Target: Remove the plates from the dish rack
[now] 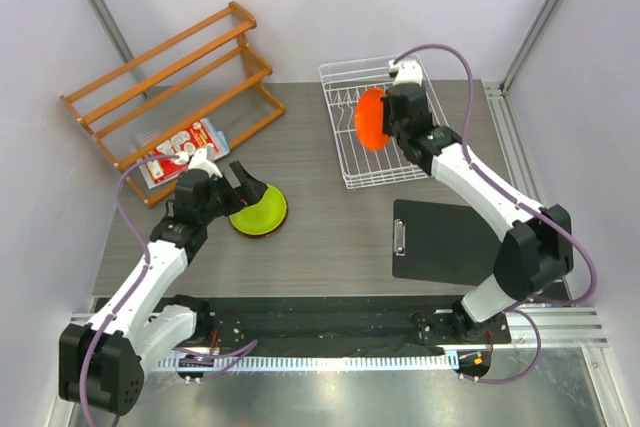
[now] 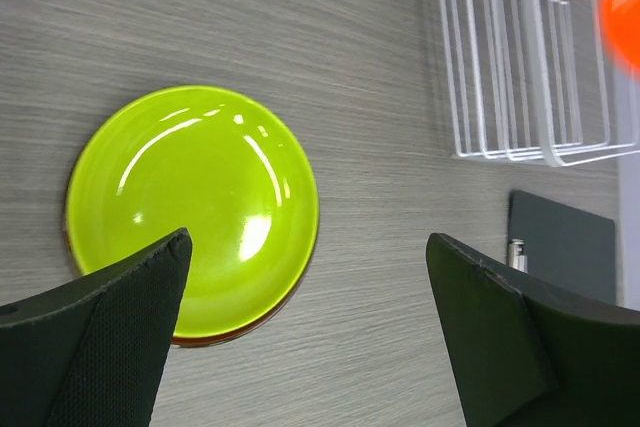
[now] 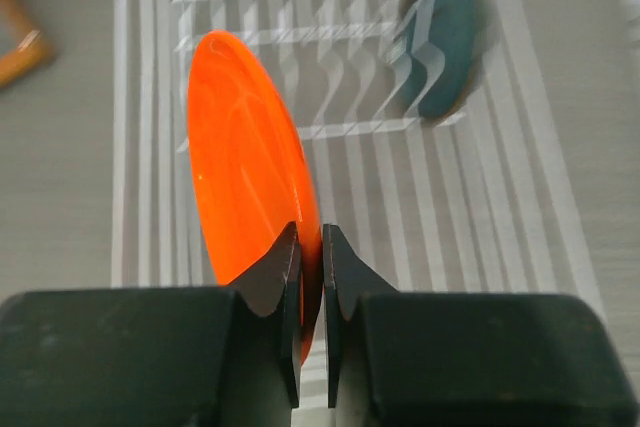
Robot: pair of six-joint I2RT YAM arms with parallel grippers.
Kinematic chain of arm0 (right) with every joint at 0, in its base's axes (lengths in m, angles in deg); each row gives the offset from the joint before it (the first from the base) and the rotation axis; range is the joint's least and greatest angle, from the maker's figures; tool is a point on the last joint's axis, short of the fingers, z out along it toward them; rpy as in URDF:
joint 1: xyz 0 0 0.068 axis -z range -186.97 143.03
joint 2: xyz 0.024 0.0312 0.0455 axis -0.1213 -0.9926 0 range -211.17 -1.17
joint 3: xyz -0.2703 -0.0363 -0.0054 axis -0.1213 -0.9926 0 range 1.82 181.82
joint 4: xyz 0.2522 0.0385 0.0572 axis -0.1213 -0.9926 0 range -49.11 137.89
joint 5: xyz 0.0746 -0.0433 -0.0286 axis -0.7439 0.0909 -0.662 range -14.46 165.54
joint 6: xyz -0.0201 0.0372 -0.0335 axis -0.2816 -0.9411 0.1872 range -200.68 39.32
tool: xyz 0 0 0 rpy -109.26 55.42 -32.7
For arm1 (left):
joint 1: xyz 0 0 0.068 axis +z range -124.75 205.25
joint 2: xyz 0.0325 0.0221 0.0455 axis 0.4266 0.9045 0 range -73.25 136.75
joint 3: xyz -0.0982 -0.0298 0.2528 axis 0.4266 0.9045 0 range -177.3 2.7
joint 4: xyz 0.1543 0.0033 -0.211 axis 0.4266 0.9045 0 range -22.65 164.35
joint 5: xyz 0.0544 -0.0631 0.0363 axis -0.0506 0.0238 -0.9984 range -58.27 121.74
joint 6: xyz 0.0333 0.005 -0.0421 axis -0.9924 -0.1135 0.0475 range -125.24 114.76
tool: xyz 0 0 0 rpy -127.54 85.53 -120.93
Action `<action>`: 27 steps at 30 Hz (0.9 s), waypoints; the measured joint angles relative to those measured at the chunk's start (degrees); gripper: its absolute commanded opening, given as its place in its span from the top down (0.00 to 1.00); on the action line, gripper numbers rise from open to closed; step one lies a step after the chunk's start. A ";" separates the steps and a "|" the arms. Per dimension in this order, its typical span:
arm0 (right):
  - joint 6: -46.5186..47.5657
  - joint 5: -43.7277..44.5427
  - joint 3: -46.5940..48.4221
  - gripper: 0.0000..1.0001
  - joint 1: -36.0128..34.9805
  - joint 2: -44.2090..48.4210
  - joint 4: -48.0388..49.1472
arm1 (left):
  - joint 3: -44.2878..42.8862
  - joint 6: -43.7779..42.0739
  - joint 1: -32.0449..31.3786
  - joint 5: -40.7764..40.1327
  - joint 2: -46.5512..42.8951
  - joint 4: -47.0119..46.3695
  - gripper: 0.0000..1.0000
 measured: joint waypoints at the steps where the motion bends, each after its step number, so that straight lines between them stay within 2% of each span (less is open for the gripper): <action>1: -1.92 -2.80 -2.91 0.99 -0.42 1.66 -0.59 | 0.04 0.42 0.00 0.76 0.24 -0.79 0.01; 6: -9.97 -16.06 -11.82 0.99 -3.02 6.03 -0.90 | 0.90 2.23 0.00 4.50 1.97 -5.62 0.00; 10: -16.68 -25.27 -15.78 0.99 -3.04 7.26 3.39 | 2.47 4.31 0.00 7.80 4.13 -10.34 0.01; 14: -20.83 -32.28 -17.51 0.99 -6.97 6.91 5.75 | 3.52 6.58 -0.02 10.60 6.40 -14.36 0.01; 18: -22.21 -33.99 -18.47 0.99 -9.77 6.88 6.36 | 3.58 7.76 -0.02 12.11 7.93 -16.63 0.01; 27: -22.32 -33.44 -17.92 0.99 -8.94 7.96 5.95 | 3.87 8.87 -0.02 13.05 7.96 -19.15 0.03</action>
